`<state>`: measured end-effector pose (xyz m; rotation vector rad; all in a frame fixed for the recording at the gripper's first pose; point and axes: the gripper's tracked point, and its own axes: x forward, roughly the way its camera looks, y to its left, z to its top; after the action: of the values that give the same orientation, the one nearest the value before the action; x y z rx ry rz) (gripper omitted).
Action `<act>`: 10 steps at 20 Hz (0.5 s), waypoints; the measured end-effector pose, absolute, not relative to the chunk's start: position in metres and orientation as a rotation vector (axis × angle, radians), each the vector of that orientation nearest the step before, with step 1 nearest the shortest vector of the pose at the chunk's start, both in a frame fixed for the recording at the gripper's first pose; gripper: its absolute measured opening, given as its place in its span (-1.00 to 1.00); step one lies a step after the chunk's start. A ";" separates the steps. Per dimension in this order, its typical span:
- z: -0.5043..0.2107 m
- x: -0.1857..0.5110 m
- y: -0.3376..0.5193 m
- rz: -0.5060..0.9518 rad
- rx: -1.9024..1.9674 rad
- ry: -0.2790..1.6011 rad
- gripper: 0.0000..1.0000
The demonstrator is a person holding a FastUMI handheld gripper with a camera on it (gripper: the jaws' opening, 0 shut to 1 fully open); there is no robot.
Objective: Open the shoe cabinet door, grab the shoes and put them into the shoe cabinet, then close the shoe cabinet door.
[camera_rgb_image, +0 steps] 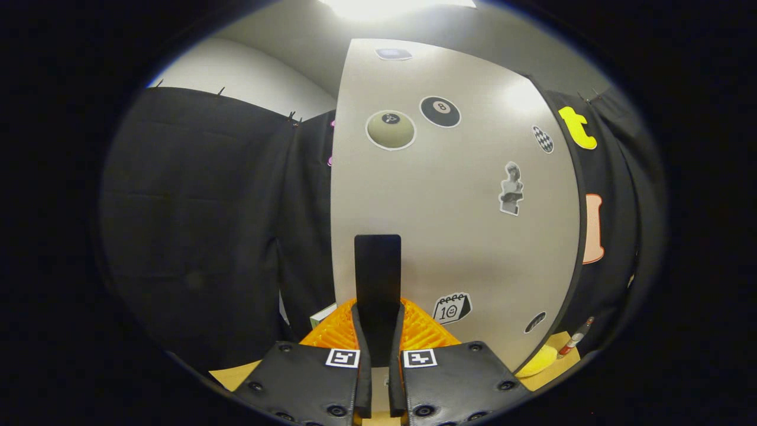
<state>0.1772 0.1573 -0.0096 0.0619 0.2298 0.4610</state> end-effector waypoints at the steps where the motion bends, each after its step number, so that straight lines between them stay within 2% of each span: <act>1: -0.007 0.170 0.152 0.463 0.063 0.231 -0.75; 10: 0.004 0.115 0.087 0.454 0.058 0.235 -0.75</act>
<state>0.1150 0.0869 0.0041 0.0584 0.2355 0.4537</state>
